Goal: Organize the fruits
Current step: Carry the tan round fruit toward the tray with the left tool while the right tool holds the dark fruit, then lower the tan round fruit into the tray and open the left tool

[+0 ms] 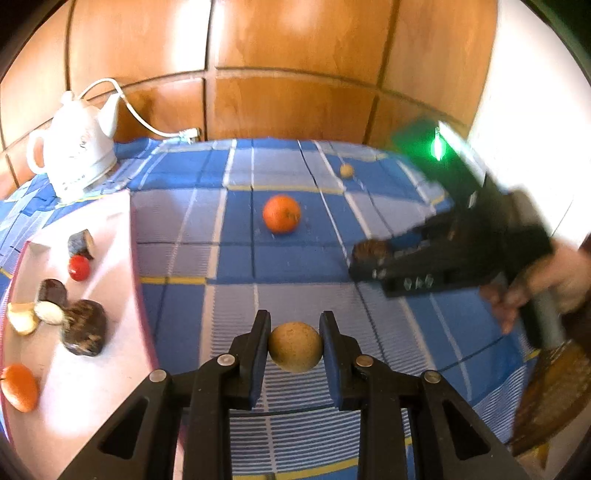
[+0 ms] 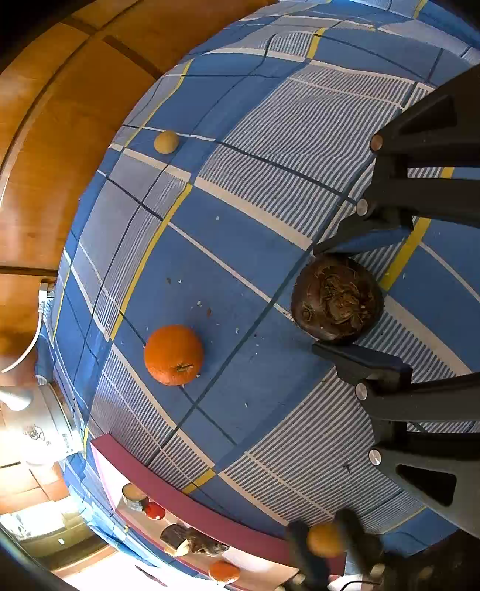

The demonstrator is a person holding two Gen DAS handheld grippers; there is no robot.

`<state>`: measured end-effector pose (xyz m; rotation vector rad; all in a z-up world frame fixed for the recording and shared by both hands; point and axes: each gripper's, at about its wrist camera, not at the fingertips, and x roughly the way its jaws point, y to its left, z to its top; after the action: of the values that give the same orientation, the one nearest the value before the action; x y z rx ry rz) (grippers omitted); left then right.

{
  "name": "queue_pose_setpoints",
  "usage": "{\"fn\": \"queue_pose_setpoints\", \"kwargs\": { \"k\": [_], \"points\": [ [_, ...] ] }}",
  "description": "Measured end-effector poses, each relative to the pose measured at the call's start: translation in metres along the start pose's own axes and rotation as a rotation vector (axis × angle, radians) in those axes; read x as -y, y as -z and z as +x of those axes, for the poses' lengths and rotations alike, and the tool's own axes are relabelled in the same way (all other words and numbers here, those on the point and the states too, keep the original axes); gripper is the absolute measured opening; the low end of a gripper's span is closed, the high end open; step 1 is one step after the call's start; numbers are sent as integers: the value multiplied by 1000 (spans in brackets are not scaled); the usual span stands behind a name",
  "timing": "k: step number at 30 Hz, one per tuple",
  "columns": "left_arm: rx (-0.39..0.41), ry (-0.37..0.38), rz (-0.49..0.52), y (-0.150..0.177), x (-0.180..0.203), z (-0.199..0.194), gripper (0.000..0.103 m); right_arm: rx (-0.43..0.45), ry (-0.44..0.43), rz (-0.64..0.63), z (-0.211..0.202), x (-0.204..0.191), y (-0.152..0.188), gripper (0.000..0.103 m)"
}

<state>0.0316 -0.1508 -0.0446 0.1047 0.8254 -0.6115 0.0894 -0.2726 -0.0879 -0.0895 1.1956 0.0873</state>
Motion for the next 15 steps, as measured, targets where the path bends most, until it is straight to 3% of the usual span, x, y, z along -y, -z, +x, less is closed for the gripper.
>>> {"fn": "queue_pose_setpoints", "kwargs": {
  "k": [5,11,15],
  "points": [
    [55,-23,-119,-14,-44,-34,28,4,6,-6,-2,-3,2,46],
    [66,-186,-280,0,-123,-64,28,3,6,-5,-2,-4,2,46],
    [51,-244,-347,15,-157,-65,28,4,8,-4,-2,-6,2,46]
  ]
}}
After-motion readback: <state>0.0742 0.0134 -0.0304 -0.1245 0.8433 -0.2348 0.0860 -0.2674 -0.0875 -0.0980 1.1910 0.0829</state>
